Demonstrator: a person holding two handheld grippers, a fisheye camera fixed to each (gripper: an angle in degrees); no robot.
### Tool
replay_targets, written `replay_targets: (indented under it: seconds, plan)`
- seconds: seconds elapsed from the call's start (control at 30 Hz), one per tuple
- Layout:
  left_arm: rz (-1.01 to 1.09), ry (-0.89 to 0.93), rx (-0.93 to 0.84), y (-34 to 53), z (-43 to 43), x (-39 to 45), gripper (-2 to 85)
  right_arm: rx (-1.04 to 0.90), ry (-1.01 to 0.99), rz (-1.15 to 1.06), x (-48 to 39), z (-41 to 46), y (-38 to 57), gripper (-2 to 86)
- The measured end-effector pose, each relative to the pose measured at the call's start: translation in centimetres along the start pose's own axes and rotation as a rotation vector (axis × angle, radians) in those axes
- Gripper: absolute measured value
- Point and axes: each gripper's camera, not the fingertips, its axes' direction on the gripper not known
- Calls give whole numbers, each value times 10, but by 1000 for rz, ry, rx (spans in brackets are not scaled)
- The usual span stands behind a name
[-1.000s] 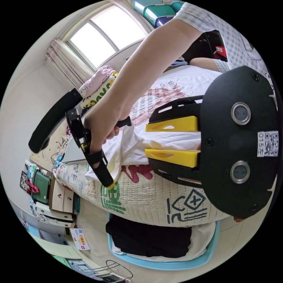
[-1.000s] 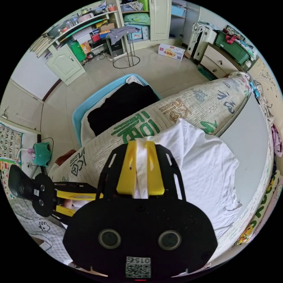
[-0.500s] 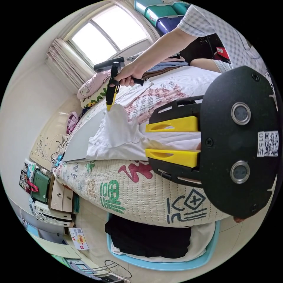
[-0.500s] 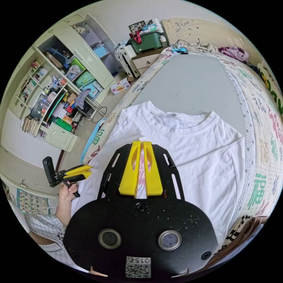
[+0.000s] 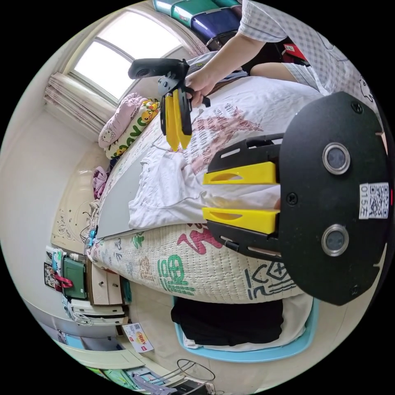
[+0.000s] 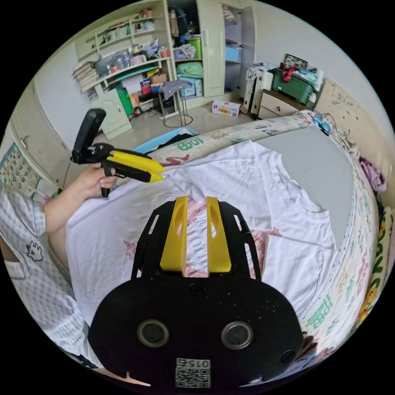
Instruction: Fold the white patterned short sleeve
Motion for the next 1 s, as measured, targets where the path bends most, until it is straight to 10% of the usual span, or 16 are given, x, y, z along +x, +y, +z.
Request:
replay_targets:
  seconds: [0.67,1.0]
  plan:
    - [19,-22,-77,-6,18,37,72,-240,-58,1,-97,14,-51,2]
    - [376,-63,13,-3,8,118,81,-56,-14,460,64,-10,-95,83]
